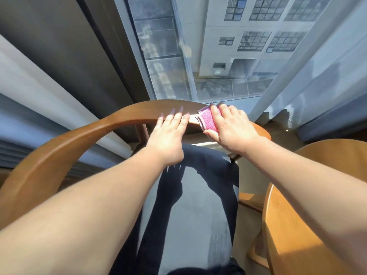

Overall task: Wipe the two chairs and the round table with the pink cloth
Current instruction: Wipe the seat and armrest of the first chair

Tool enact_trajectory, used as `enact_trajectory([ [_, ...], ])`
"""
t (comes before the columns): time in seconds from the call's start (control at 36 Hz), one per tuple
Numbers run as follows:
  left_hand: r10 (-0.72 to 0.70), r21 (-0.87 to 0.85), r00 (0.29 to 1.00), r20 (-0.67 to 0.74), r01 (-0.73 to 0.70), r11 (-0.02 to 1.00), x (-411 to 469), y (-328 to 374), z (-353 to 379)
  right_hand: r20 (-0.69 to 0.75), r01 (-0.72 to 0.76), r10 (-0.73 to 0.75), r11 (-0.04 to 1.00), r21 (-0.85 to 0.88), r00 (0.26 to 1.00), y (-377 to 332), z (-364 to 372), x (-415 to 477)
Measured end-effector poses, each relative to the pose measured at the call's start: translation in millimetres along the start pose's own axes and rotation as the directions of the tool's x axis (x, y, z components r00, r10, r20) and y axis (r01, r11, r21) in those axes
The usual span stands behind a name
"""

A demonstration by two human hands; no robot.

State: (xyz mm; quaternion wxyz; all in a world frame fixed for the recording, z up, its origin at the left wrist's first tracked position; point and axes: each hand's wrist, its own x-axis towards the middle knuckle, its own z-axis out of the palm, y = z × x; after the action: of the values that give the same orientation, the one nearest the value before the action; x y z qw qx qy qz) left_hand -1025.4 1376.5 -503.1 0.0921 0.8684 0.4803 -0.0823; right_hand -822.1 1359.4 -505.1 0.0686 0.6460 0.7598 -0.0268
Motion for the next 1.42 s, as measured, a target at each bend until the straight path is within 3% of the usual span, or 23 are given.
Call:
enact_trajectory([
  [0.31, -0.012, -0.021, 1.0, 0.029, 0.012, 1.0, -0.1, -0.1, -1.1, 0.084, -0.139, 0.139, 0.99, -0.01, 0.987, 37.3, 5.9, -56.2],
  [0.56, -0.024, 0.039, 0.999, 0.036, 0.023, 0.999, -12.8, 1.8, -10.9, 0.162, -0.412, 0.385, 0.89, 0.195, 0.909, 51.6, 18.2, -104.5],
  [0.69, -0.14, -0.022, 0.99, 0.023, 0.141, 0.99, -73.2, -5.7, -15.7, 0.114, -0.499, 0.486, 0.841, 0.208, 0.866, 40.5, 9.3, -114.7],
  [0.78, -0.289, -0.107, 0.957, 0.023, 0.29, 0.951, -125.9, -14.7, -14.5, 0.114, -0.515, 0.504, 0.816, 0.262, 0.856, 13.4, -2.3, -115.2],
  [0.89, -0.363, -0.212, 0.932, -0.004, 0.354, 0.911, -202.2, -40.8, -12.1, 0.191, -0.496, 0.464, 0.736, 0.46, 0.865, -43.2, -12.1, -126.0],
  [0.97, -0.489, -0.307, 0.872, -0.007, 0.464, 0.831, -255.1, -54.9, -11.3, 0.199, -0.44, 0.399, 0.716, 0.543, 0.895, -89.7, -17.1, -135.6],
  [1.08, -0.627, -0.297, 0.779, -0.006, 0.597, 0.745, -314.7, -59.5, 2.7, 0.206, -0.309, 0.231, 0.751, 0.583, 0.951, -149.8, -20.6, -139.3],
  [1.33, -0.894, -0.291, 0.441, 0.079, 0.868, 0.402, -383.9, -14.2, 60.7, 0.143, -0.03, -0.094, 0.728, 0.685, 0.985, -253.3, -23.8, -120.1],
  [1.42, -0.925, -0.302, 0.373, 0.078, 0.893, 0.335, -387.1, 2.8, 78.5, 0.151, -0.006, -0.143, 0.706, 0.709, 0.978, -274.3, -14.4, -111.6],
])
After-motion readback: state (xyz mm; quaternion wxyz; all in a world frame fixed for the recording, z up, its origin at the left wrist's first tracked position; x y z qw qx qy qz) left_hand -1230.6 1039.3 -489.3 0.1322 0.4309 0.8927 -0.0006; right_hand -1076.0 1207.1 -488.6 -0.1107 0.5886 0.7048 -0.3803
